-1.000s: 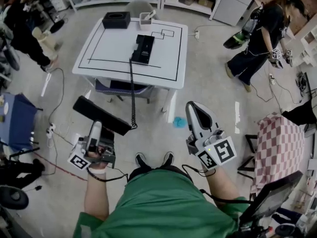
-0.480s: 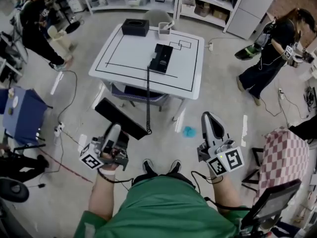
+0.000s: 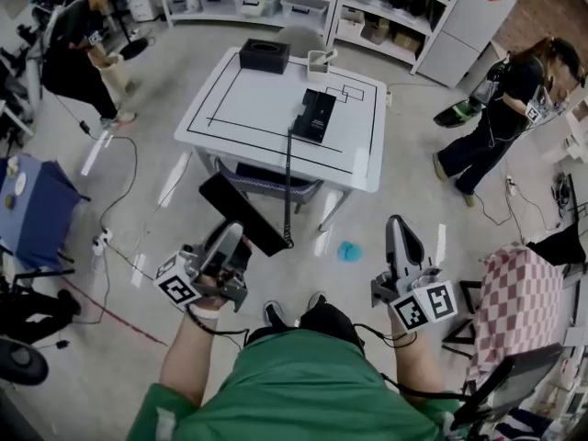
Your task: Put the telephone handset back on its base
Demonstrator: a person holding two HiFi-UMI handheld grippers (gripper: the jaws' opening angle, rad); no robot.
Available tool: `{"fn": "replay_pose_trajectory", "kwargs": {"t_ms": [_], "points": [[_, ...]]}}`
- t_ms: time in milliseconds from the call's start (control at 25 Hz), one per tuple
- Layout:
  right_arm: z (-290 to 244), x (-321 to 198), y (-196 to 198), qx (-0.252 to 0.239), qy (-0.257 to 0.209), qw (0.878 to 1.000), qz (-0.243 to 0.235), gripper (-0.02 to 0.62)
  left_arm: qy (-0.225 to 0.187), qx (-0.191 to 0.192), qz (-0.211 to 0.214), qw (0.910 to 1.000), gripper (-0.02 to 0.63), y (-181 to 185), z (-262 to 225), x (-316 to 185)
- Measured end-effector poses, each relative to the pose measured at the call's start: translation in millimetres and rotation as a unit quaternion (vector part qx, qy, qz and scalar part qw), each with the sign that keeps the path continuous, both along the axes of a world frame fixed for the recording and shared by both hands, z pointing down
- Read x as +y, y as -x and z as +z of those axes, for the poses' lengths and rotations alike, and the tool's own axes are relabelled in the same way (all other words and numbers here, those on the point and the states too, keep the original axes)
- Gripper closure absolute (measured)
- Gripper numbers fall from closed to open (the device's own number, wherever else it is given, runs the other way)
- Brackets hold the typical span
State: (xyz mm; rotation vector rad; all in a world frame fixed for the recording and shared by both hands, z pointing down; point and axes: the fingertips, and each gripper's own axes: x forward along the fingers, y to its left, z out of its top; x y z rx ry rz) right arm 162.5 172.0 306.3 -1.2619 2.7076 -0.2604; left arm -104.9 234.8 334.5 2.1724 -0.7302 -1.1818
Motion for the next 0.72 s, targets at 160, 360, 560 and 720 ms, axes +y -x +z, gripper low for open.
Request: {"fn": "replay_pose_trajectory", "kwargs": {"t_ms": [160,360,560,720], "points": [[4,-5,7,-0.002,0.010,1.000,0.001,0.580,0.002,-0.016,-0.008,0.9998,0.523,14,6,-8],[12,-32,22,-0.009,0.011,1.000,-0.013,0.580,0.001,-0.023,-0.010,0.9997,0.523,20,9,-31],[14,-74,33,-0.020,0.007,0.999,-0.034,0.580,-0.003,-0.042,-0.019,0.9989,0.523,21,6,-62],[16,-111,34,-0.027,0.014,0.998,-0.046,0.580,0.007,-0.036,-0.021,0.9991,0.523,18,7,-91]]}}
